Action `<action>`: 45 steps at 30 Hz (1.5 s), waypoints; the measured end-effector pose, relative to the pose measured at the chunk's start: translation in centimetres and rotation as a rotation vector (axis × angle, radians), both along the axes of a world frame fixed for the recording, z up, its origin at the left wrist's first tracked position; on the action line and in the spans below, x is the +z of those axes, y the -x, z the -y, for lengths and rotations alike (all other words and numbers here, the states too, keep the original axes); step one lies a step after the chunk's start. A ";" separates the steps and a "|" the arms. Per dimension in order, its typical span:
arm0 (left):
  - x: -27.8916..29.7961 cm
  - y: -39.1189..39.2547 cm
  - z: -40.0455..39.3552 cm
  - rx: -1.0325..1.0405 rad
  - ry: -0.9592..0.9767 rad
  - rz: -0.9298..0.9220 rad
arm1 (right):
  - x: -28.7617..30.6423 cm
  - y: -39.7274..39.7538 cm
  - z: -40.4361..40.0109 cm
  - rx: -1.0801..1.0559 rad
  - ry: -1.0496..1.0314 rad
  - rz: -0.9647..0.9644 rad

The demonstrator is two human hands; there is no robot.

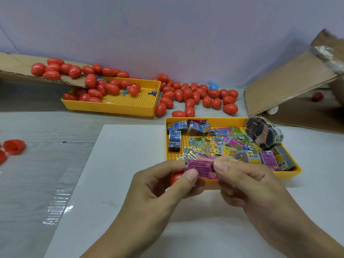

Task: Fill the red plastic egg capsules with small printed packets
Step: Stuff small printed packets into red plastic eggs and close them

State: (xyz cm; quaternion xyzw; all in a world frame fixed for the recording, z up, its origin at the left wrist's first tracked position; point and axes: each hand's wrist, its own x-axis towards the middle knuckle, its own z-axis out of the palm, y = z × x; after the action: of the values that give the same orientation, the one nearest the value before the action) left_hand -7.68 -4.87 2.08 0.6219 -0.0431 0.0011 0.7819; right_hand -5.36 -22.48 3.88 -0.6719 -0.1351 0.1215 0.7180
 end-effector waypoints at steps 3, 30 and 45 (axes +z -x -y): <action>0.0 0.0 0.0 0.014 0.016 0.016 | -0.3 -0.1 0.2 -0.017 -0.014 -0.015; 1.2 0.3 -1.2 -0.092 -0.177 0.047 | 0.3 0.4 0.3 -0.025 -0.013 0.095; 0.2 0.0 -0.5 -0.118 -0.117 0.114 | 0.2 1.0 -0.9 -0.109 -0.176 -0.330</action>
State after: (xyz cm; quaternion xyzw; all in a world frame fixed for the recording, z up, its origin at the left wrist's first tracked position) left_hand -7.72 -4.35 2.33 0.6618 -0.1240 -0.0120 0.7393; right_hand -6.36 -21.59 4.05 -0.5836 0.0110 0.1787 0.7920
